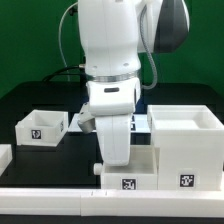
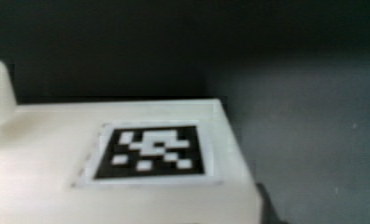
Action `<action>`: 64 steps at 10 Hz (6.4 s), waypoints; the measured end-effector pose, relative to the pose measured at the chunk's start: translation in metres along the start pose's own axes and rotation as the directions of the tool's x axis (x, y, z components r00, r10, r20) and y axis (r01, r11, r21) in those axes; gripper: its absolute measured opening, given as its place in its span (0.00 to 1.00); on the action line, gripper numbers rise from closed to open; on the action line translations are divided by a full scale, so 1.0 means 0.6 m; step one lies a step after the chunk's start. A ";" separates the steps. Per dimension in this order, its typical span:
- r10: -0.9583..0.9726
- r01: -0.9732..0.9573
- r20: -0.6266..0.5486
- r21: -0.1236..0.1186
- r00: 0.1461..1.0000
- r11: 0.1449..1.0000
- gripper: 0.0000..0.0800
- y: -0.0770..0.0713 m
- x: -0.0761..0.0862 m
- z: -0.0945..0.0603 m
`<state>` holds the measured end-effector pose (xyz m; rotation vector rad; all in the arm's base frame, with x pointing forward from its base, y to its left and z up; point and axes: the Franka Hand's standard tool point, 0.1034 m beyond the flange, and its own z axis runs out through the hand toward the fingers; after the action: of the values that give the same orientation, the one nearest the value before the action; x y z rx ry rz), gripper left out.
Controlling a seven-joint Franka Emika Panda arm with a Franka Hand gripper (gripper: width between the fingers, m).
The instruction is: Assemble drawer
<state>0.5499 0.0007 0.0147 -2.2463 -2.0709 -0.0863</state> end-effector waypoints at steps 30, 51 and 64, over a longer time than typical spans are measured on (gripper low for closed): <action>-0.011 0.003 -0.224 -0.034 0.975 0.999 0.81 0.031 -0.044 0.000; 0.081 -0.102 -0.217 -0.089 0.973 0.991 0.81 0.025 -0.013 -0.026; 0.061 -0.069 -0.075 -0.099 0.995 0.993 0.81 -0.115 -0.187 -0.148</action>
Offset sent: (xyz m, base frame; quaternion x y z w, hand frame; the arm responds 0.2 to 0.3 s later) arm -0.0152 0.0137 -0.0035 -0.0368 -0.0031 -0.0546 0.9978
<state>0.4736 -0.1142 0.0938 -2.3290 -1.9981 -0.2704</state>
